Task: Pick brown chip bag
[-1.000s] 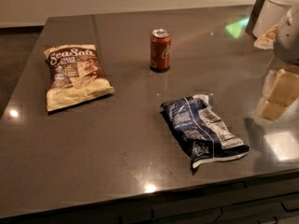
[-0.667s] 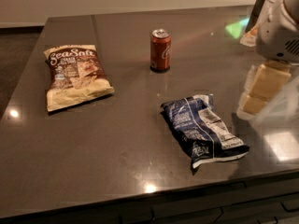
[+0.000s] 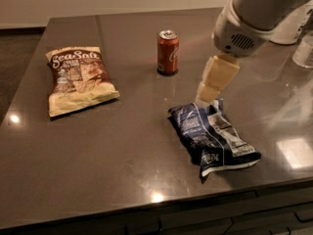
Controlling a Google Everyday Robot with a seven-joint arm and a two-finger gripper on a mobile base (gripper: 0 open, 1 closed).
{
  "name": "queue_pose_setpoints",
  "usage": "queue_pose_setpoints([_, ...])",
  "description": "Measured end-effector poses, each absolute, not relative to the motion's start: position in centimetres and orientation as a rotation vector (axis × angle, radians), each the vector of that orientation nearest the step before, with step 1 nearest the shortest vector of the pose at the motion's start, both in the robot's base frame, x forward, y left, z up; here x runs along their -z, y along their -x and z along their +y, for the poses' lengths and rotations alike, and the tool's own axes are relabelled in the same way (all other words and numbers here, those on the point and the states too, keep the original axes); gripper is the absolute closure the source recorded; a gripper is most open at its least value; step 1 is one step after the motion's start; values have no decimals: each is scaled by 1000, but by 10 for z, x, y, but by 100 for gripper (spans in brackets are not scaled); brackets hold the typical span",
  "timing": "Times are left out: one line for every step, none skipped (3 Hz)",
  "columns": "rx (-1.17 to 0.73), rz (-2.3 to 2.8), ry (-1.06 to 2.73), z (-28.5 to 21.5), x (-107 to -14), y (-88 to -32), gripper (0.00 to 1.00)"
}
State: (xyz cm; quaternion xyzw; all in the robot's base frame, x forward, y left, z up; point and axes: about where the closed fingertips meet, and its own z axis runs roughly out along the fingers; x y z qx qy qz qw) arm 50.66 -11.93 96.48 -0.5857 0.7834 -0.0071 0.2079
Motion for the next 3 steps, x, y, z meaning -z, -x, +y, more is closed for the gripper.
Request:
queue_pose_setpoints([-43,2159,1612,-80,-962,-522,0])
queue_pose_setpoints([-92,2140,1605,-42,-959,-531,0])
queue_pose_setpoints([-109,2134,1582,-9,-954,-540,0])
